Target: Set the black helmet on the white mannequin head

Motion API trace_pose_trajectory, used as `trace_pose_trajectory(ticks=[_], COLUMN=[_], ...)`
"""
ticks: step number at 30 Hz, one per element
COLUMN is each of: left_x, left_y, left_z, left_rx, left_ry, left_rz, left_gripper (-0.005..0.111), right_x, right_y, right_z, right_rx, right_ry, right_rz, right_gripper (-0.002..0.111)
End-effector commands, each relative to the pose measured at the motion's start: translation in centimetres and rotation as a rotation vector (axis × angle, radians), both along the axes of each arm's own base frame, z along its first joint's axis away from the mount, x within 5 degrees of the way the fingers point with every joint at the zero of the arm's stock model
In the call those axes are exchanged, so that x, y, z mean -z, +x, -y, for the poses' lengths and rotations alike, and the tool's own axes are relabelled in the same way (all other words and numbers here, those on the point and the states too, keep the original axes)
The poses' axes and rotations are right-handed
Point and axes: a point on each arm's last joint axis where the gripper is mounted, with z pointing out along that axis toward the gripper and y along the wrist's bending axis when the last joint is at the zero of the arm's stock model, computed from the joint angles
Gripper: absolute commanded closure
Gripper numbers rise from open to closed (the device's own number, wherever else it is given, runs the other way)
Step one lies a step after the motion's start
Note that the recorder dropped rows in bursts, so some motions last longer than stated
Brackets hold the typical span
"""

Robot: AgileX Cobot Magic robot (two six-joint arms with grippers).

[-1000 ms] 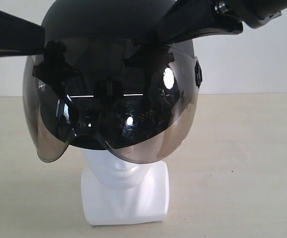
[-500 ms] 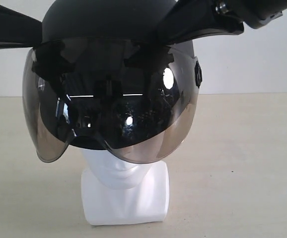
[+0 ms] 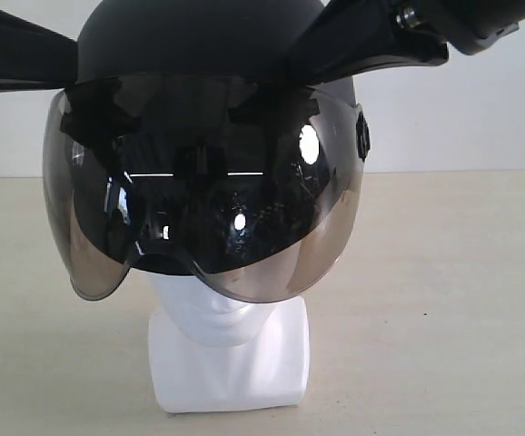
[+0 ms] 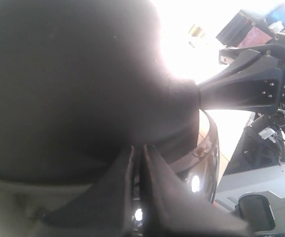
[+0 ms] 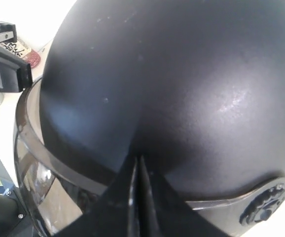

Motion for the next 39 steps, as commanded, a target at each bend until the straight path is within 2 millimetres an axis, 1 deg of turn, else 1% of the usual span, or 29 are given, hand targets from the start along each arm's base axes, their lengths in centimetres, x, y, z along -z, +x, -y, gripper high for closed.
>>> trace_pose_trajectory(ticks=[1, 9, 18, 26, 33, 36, 39], left_x=[0.4, 1.0, 1.2, 2.8, 3.0, 2.9, 2.9], left_y=[-0.5, -0.3, -0.2, -0.3, -0.3, -0.4, -0.4], left_z=[0.3, 0.1, 0.0, 0.0, 0.0, 0.0, 0.0], left_rx=[0.057, 0.035, 0.028, 0.028, 0.028, 0.030, 0.033], left_ry=[0.024, 0.053, 0.074, 0.075, 0.075, 0.075, 0.075], left_rz=[-0.023, -0.029, -0.030, -0.086, -0.090, -0.091, -0.092], left_gripper=[0.102, 0.102, 0.102, 0.102, 0.102, 0.102, 0.102], right_x=[1.2, 1.2, 1.3, 1.3, 1.3, 1.8, 3.3], right_y=[0.3, 0.3, 0.3, 0.3, 0.2, 0.3, 0.3], right_z=[-0.1, -0.1, -0.1, -0.1, -0.1, -0.1, -0.2], right_rx=[-0.016, -0.016, -0.017, -0.018, -0.015, -0.013, -0.003], right_ry=[-0.069, -0.069, -0.070, -0.071, -0.071, -0.078, -0.088], right_rz=[-0.037, -0.037, -0.041, -0.043, -0.057, -0.068, -0.109], right_gripper=[0.108, 0.108, 0.108, 0.108, 0.108, 0.108, 0.108])
